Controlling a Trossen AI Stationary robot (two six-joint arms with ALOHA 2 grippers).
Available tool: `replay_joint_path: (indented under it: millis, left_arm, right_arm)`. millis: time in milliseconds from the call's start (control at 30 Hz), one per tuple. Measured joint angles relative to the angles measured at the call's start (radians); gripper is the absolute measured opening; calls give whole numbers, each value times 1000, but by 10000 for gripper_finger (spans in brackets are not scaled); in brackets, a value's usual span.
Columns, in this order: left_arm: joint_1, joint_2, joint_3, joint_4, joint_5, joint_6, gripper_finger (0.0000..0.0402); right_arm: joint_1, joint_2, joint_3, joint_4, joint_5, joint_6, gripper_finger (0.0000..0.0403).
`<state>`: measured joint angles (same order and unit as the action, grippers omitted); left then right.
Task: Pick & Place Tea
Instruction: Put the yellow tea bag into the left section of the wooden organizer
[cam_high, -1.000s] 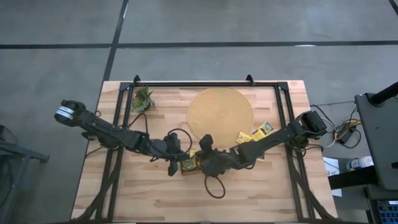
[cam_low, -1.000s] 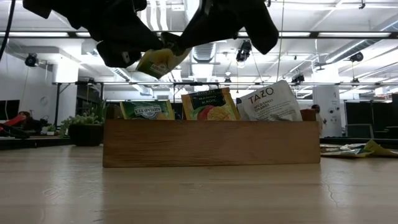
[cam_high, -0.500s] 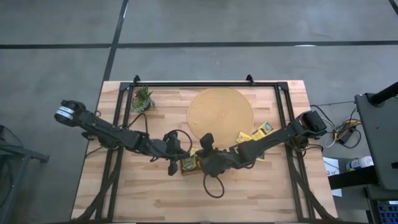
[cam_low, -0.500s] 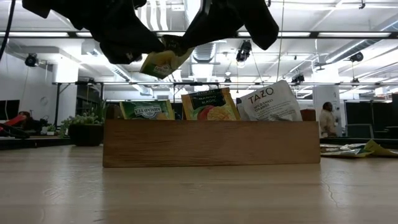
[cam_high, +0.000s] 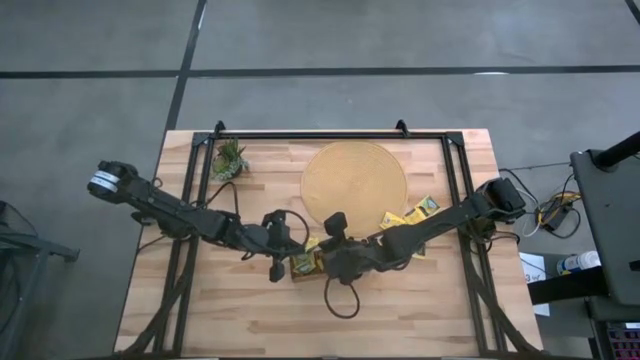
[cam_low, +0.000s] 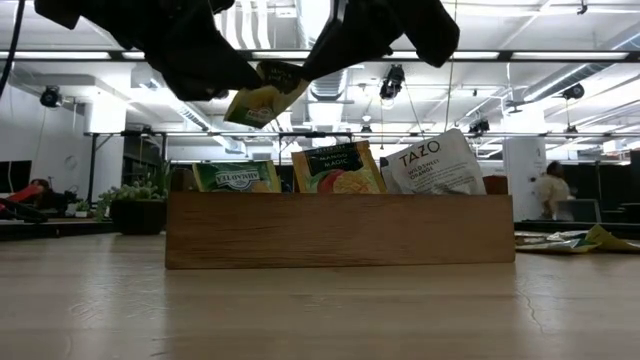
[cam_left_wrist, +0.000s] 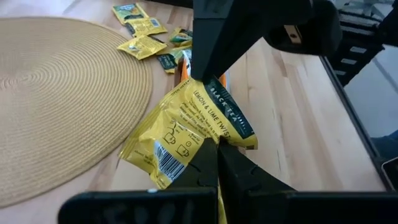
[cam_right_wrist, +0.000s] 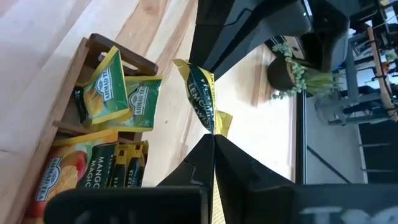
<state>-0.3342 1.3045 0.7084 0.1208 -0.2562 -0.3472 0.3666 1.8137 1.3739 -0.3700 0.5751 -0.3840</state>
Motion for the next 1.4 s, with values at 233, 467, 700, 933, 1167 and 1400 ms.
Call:
replay_joint_path:
  millis: [233,467,700,933,1167,1400]
  left_arm:
    - [-1,0,6,0,0,-7,0]
    - [0,0,10,2,8,-64,1]
    - [0,0,10,9,60,-72,1]
    - [1,-1,11,15,60,-72,1]
    - [1,-1,11,39,61,-72,1]
    - [0,-1,11,49,61,-72,1]
  right_arm:
    - [2,0,1,-1,0,4,8]
    - [2,0,1,0,-13,15,8]
    - [2,0,1,18,-50,10,33]
    - [2,1,1,55,-85,10,112]
    - [0,2,1,74,-90,10,166]
    - [-2,2,1,128,-103,10,175]
